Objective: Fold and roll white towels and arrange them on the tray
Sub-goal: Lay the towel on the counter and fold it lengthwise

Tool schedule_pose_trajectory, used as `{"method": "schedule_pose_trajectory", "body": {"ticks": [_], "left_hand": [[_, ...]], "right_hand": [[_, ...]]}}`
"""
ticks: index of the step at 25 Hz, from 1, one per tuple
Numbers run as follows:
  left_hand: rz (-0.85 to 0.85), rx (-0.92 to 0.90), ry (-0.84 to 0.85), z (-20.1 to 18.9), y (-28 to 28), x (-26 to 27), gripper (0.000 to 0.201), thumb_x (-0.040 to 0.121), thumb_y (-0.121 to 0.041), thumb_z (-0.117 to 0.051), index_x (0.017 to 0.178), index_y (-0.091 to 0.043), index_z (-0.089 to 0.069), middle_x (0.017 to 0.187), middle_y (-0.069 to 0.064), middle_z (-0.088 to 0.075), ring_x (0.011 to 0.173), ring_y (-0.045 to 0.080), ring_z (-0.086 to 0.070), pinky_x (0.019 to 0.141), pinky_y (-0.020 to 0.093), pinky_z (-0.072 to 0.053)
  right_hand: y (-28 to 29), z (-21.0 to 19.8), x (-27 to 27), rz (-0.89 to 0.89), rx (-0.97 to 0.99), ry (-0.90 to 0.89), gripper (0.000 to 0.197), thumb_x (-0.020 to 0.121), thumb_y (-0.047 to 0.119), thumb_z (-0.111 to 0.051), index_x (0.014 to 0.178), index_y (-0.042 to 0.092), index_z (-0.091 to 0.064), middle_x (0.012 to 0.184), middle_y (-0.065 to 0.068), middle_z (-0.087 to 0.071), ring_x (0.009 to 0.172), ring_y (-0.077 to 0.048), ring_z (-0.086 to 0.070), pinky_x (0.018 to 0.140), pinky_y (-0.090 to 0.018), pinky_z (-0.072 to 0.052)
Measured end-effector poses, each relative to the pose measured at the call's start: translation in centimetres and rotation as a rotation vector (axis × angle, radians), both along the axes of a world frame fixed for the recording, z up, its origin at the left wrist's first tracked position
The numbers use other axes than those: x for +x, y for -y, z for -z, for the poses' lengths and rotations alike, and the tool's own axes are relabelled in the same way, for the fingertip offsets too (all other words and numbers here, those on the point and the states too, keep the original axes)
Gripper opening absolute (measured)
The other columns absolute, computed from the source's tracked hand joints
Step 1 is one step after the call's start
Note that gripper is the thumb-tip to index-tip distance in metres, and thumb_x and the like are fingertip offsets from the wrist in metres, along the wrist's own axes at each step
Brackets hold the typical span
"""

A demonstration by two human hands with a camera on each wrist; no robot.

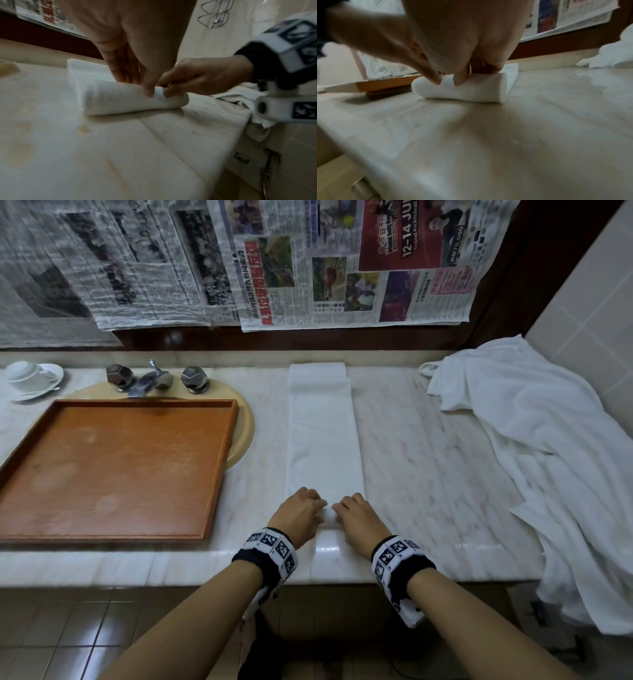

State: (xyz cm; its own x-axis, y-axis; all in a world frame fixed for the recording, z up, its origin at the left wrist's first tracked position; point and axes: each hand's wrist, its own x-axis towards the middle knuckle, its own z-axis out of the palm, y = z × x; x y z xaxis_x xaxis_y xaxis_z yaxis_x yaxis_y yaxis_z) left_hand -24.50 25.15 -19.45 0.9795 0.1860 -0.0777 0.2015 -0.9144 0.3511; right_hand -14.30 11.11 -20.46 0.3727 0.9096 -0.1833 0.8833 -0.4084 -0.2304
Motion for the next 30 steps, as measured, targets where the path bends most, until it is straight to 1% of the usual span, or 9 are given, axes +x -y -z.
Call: {"method": "schedule_pose_trajectory", "body": {"ticks": [4, 8, 10, 13, 16, 20, 23, 27, 30], "left_hand": [[-0.044, -0.027, 0.079, 1.5, 1.4, -0.7, 0.016, 0.088, -0.002, -0.058, 0.095, -0.007, -0.073, 0.099, 0.008, -0.065, 0.094, 0.026, -0.057, 0.070, 0.037, -0.051], [-0.092, -0.113, 0.074, 1.8, -0.1, 1.0, 0.023, 0.093, -0.004, -0.052, 0.105, -0.004, -0.072, 0.106, 0.010, -0.064, 0.102, 0.026, -0.055, 0.083, 0.035, -0.047], [-0.088, -0.126, 0.048, 1.7, -0.4, 1.8, 0.025, 0.095, -0.004, -0.050, 0.107, -0.005, -0.072, 0.107, 0.011, -0.063, 0.104, 0.026, -0.053, 0.086, 0.036, -0.045], [-0.138, -0.057, 0.155, 1.8, 0.7, 1.3, 0.021, 0.090, 0.001, -0.056, 0.103, -0.003, -0.071, 0.105, 0.013, -0.064, 0.103, 0.028, -0.053, 0.084, 0.034, -0.049], [-0.127, -0.031, 0.305, 2.5, 2.0, -0.4, 0.025, 0.079, 0.005, -0.067, 0.102, -0.005, -0.067, 0.103, 0.010, -0.063, 0.101, 0.023, -0.051, 0.087, 0.028, -0.047], [-0.073, -0.038, 0.403, 3.7, 2.1, -1.6, 0.035, 0.070, 0.008, -0.073, 0.102, -0.005, -0.067, 0.101, 0.008, -0.063, 0.097, 0.019, -0.050, 0.083, 0.026, -0.047], [-0.028, -0.057, 0.328, 3.8, 1.4, -1.1, 0.037, 0.065, 0.013, -0.071, 0.099, -0.002, -0.069, 0.096, 0.011, -0.066, 0.089, 0.027, -0.060, 0.081, 0.032, -0.052], [-0.011, -0.096, 0.179, 3.1, -0.8, 1.0, 0.035, 0.069, 0.015, -0.061, 0.099, 0.000, -0.069, 0.091, 0.015, -0.065, 0.084, 0.034, -0.059, 0.075, 0.044, -0.055], [-0.081, -0.037, 0.231, 2.6, 0.4, 0.4, 0.028, 0.075, 0.008, -0.066, 0.101, -0.002, -0.069, 0.099, 0.014, -0.063, 0.091, 0.030, -0.057, 0.080, 0.039, -0.053]], "right_hand": [[-0.7, -0.2, 0.9, 0.012, -0.025, -0.063, 0.033, 0.088, -0.001, -0.047, 0.120, 0.008, -0.056, 0.119, -0.009, -0.052, 0.112, -0.026, -0.043, 0.094, -0.032, -0.038], [0.2, 0.5, -1.9, 0.060, 0.235, 0.174, 0.044, 0.068, 0.002, -0.073, 0.112, 0.002, -0.064, 0.105, -0.012, -0.062, 0.095, -0.027, -0.060, 0.085, -0.035, -0.054], [0.6, 1.2, -2.9, 0.059, 0.275, 0.173, 0.054, 0.064, 0.001, -0.074, 0.116, -0.001, -0.063, 0.108, -0.015, -0.063, 0.098, -0.029, -0.062, 0.090, -0.038, -0.054], [0.0, 1.4, -1.7, 0.062, 0.245, 0.157, 0.053, 0.065, 0.004, -0.077, 0.116, 0.000, -0.064, 0.109, -0.013, -0.063, 0.100, -0.029, -0.063, 0.093, -0.038, -0.053], [-0.7, 0.5, 0.1, 0.054, 0.193, 0.005, 0.041, 0.076, -0.002, -0.067, 0.116, 0.004, -0.062, 0.114, -0.011, -0.061, 0.108, -0.028, -0.057, 0.099, -0.035, -0.046], [-0.2, 0.0, 1.0, 0.017, 0.107, -0.173, 0.049, 0.086, -0.008, -0.047, 0.132, 0.008, -0.052, 0.127, -0.007, -0.052, 0.117, -0.023, -0.043, 0.103, -0.029, -0.032], [0.4, 0.2, -0.2, 0.066, 0.157, -0.066, 0.054, 0.085, -0.008, -0.048, 0.138, 0.003, -0.045, 0.133, -0.012, -0.048, 0.123, -0.026, -0.042, 0.109, -0.031, -0.034], [0.6, 2.0, -2.3, 0.057, 0.222, 0.162, 0.065, 0.063, -0.004, -0.068, 0.126, -0.004, -0.055, 0.120, -0.020, -0.057, 0.108, -0.034, -0.053, 0.101, -0.043, -0.048], [0.2, 2.0, -1.6, 0.081, 0.227, 0.155, 0.058, 0.066, 0.004, -0.071, 0.123, -0.001, -0.058, 0.116, -0.016, -0.059, 0.105, -0.032, -0.054, 0.099, -0.043, -0.049]]}}
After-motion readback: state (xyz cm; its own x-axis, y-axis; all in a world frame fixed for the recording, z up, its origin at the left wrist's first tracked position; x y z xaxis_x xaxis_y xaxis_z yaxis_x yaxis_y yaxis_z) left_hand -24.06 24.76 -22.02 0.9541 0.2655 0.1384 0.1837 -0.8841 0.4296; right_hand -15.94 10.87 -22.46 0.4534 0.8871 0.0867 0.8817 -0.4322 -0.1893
